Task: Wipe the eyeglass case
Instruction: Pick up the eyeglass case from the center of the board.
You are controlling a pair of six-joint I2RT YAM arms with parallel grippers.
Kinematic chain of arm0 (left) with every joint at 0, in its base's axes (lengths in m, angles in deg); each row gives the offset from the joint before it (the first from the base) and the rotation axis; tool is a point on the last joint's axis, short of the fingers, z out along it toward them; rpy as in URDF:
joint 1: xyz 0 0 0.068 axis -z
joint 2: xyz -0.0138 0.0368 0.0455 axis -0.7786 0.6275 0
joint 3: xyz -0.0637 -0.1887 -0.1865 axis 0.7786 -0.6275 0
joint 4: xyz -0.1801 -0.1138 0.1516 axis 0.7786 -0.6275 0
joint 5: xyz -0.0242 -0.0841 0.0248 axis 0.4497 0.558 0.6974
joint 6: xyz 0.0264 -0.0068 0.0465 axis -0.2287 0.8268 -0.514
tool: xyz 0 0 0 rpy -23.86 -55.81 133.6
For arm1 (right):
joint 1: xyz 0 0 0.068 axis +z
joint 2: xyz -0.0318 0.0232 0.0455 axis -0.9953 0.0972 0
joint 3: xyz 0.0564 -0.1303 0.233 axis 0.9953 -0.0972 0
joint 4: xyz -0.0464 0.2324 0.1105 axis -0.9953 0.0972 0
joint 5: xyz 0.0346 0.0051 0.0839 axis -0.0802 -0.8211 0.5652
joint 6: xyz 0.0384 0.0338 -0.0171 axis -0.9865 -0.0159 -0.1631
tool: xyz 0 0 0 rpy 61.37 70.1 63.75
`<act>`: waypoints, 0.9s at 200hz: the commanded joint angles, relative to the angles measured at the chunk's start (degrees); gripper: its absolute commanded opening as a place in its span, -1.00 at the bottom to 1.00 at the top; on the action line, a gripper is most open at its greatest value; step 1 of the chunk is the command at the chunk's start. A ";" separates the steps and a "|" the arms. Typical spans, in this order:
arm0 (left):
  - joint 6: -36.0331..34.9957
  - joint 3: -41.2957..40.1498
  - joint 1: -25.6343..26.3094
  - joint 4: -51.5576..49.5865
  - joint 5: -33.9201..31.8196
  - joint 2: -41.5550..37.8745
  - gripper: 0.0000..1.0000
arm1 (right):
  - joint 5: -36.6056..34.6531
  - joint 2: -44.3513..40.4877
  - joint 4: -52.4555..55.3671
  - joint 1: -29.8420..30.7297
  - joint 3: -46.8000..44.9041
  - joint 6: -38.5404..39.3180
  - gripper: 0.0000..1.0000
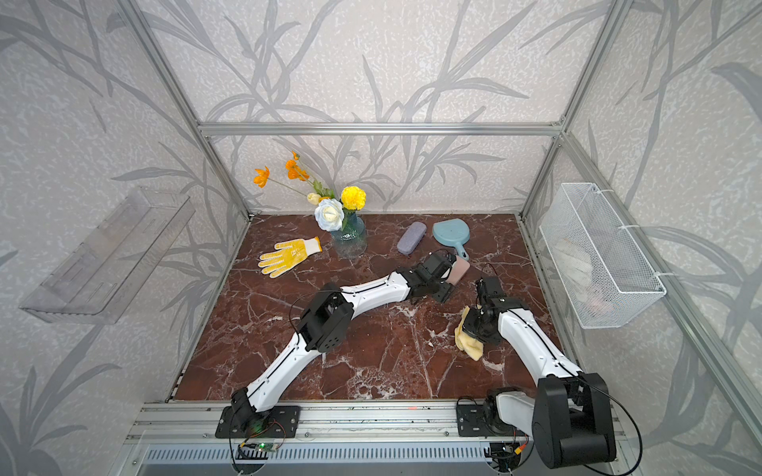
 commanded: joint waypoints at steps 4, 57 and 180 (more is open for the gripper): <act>-4.43 -9.83 -0.28 2.73 -5.04 -13.12 -0.08 | 1.53 -2.03 0.31 -0.11 2.27 1.85 -1.00; -5.37 -46.92 -0.23 9.87 -1.79 -39.40 -0.14 | -3.34 -3.25 4.03 13.67 8.96 1.14 -1.00; -1.90 -78.78 8.50 21.87 -7.57 -57.27 0.62 | -12.66 5.12 7.19 37.92 18.24 2.85 -1.00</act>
